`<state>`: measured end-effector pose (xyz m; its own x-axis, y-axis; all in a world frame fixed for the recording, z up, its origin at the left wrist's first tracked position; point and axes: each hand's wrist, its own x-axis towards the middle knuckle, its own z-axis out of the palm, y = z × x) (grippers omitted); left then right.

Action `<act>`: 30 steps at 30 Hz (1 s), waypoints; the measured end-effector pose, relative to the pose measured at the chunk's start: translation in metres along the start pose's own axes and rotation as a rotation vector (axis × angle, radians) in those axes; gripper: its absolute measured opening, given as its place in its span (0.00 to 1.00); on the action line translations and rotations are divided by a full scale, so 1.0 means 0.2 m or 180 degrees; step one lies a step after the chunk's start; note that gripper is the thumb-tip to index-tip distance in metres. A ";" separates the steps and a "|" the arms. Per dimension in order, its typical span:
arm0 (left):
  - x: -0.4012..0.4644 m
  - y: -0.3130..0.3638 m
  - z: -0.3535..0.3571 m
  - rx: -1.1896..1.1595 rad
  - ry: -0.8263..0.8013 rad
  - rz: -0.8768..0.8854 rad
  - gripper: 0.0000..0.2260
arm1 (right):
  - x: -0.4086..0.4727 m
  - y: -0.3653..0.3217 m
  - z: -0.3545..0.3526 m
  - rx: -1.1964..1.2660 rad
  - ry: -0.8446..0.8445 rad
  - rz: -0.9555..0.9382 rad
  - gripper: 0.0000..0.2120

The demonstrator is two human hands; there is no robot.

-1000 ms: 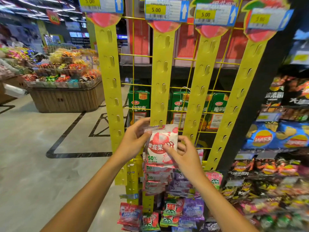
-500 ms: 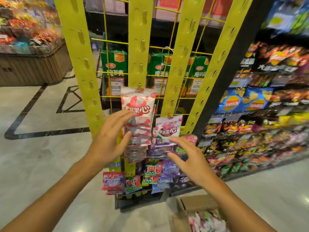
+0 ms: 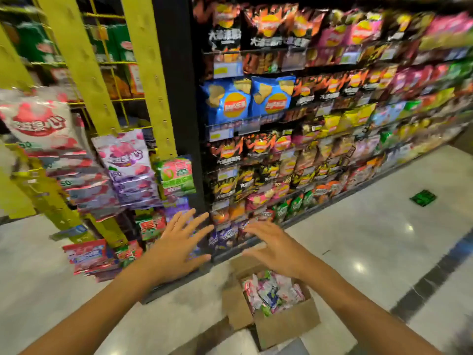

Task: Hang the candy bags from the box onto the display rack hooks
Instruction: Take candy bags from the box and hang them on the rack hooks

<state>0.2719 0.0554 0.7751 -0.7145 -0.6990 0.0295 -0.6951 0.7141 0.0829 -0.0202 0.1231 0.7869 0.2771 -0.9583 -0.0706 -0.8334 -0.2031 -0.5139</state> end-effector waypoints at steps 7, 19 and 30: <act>0.23 0.60 0.57 -0.0266 -0.0770 0.0132 0.31 | -0.57 0.66 -0.04 0.0286 -0.0190 0.0819 0.22; 0.84 0.75 1.23 -0.1009 -0.1427 -0.0316 0.28 | -0.60 1.52 0.22 0.0785 -0.0669 0.2039 0.46; 1.08 0.75 1.97 -0.1521 -0.1798 -0.1246 0.25 | -0.22 2.26 0.70 0.1326 -0.1325 0.2688 0.24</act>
<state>-0.0176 0.0273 0.4023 -0.4489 -0.6776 -0.5825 -0.8840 0.2414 0.4004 -0.3423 0.1024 0.4370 -0.1126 -0.5943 -0.7963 -0.6233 0.6664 -0.4092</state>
